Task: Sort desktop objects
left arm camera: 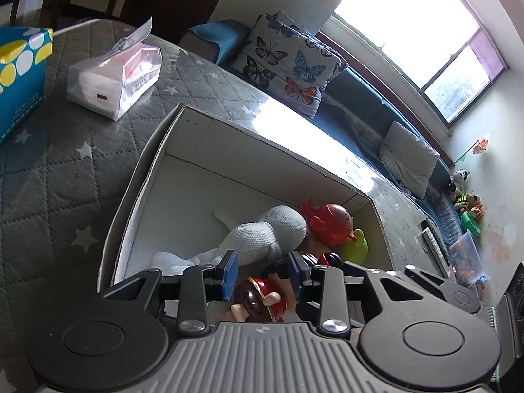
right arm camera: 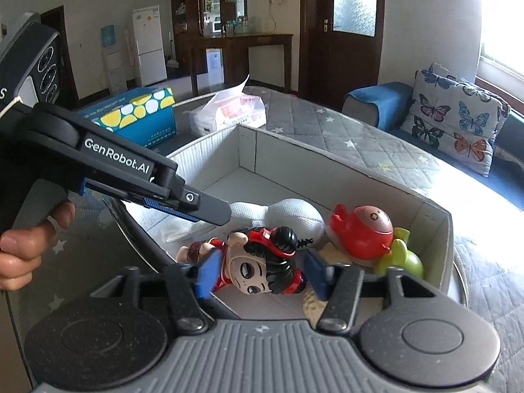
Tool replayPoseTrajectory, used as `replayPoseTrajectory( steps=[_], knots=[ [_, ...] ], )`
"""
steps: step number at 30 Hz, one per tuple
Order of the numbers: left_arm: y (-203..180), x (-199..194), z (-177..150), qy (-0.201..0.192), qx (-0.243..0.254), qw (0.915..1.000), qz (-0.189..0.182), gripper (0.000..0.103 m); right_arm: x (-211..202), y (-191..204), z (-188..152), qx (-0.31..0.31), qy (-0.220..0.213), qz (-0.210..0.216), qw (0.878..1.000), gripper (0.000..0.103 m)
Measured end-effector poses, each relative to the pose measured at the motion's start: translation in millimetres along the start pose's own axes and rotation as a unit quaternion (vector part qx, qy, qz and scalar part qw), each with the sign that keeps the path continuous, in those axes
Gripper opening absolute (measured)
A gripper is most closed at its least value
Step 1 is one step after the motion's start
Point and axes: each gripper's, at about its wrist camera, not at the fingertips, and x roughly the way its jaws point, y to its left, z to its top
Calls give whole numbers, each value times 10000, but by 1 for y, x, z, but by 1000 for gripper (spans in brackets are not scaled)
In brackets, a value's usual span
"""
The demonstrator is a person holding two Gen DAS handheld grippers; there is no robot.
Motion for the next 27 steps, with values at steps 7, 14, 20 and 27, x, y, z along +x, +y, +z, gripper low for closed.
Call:
replayPoseTrajectory(
  steps=[7,14,20,27],
  knots=[
    [-12,-18,-7,-193,228,9994,153,36,-29,7,-11,233,-278,-66,9993,67],
    [-27,-39,-24,-424,475,9976,277,36,-60,19,-25,335,-565,-178,9977,80],
    [-44,-55,-46,-573,728,9953,298,36,-82,28,-43,485,-688,-276,9961,90],
    [-58,-68,-73,-751,980,9917,351,36,-99,31,-61,612,-778,-362,9944,101]
  ],
)
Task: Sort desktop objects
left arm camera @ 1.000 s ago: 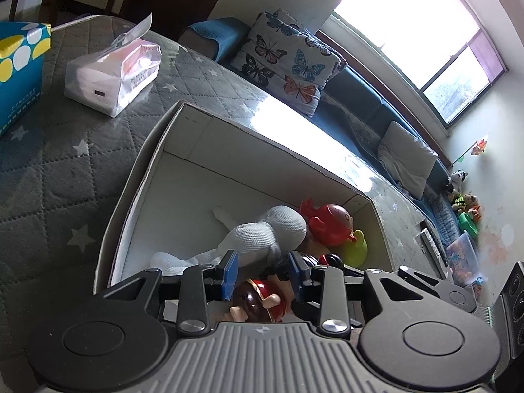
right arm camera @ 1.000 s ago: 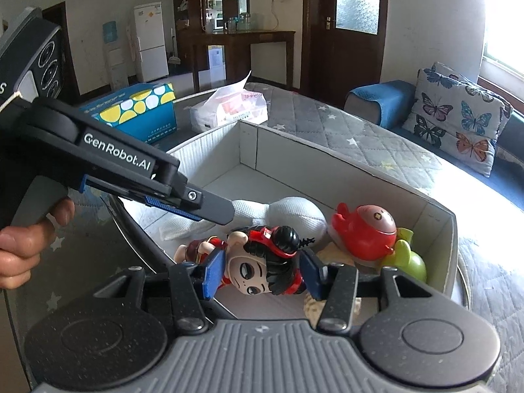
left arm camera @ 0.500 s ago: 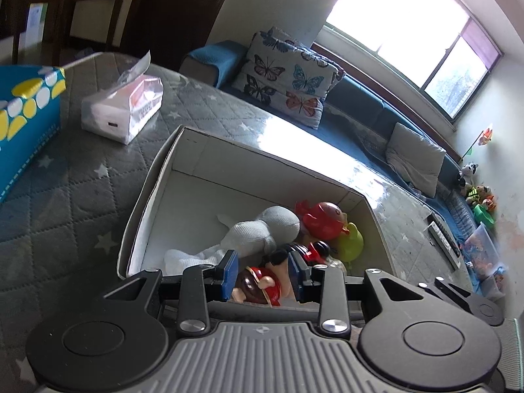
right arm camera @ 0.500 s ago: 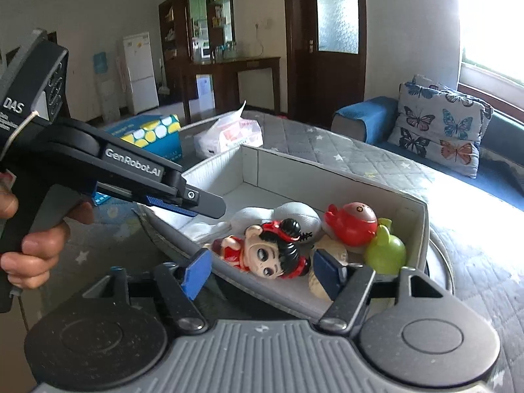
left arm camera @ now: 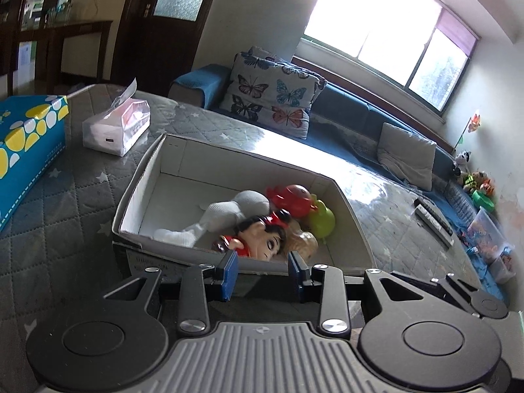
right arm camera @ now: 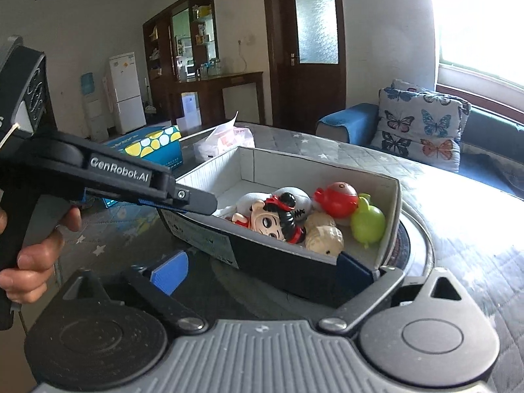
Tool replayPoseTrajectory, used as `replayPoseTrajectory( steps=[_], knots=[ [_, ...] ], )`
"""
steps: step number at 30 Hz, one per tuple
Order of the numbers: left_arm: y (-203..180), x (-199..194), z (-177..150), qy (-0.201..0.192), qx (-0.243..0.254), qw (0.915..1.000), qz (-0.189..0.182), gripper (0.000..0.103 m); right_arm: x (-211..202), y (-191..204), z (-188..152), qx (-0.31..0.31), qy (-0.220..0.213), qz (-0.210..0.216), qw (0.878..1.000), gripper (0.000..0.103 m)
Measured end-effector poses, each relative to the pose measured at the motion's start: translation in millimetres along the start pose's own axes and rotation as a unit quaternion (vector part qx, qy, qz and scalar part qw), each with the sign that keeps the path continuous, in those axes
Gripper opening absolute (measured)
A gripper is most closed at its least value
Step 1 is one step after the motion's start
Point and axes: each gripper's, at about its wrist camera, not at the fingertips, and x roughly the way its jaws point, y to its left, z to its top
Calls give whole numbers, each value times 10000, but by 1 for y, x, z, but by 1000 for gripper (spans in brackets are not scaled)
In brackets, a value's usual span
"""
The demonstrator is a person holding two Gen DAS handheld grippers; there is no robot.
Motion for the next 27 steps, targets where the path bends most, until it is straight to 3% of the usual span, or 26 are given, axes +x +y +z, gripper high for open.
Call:
replayPoseTrajectory(
  steps=[11,27],
  knots=[
    [-20,-10,-24,-150,419,9987,233,36,-16,2,-20,370,-16,-300,9989,103],
    [-31,0,-42,24,718,9951,675,36,-7,-3,-33,758,223,-520,9955,103]
  ],
)
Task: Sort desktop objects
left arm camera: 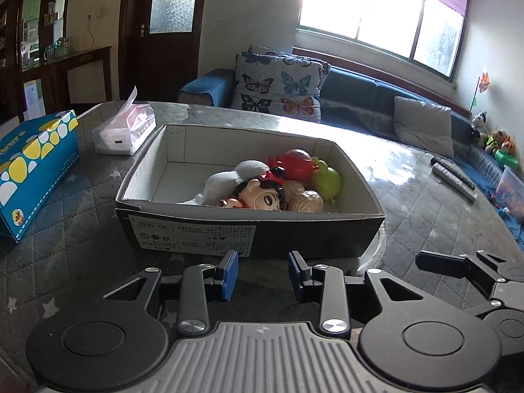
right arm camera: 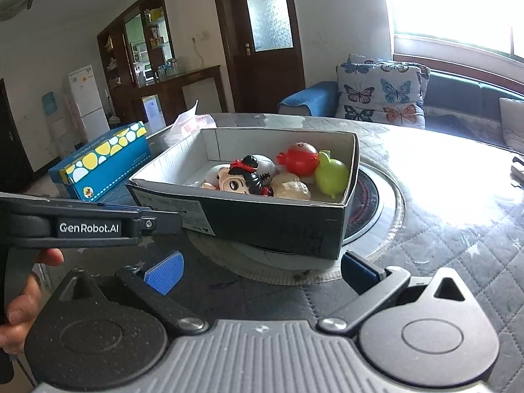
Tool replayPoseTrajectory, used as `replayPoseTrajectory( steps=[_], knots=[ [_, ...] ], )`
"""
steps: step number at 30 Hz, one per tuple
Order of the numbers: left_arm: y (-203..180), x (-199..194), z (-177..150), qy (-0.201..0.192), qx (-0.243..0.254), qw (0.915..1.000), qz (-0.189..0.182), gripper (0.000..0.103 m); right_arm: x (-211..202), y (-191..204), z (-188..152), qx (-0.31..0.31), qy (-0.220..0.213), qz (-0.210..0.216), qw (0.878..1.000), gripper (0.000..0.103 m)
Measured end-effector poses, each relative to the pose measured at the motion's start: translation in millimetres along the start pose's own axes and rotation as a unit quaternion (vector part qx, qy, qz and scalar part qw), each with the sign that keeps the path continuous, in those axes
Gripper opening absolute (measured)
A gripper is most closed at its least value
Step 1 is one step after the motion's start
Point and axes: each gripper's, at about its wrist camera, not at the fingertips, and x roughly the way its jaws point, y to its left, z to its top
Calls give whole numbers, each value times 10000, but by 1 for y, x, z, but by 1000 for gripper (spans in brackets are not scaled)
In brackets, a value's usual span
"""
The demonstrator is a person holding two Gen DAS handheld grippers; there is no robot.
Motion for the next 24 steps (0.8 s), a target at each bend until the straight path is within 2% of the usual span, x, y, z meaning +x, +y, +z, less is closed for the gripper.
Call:
replayPoseTrajectory(
  steps=[12,24],
  knots=[
    [1,7,-4,109,158,9994,300,38,13,4,-4,65,226,-65,9997,103],
    [1,13,-6,221,290,9985,418,38,21,11,-2,17,332,-67,9994,103]
  ],
)
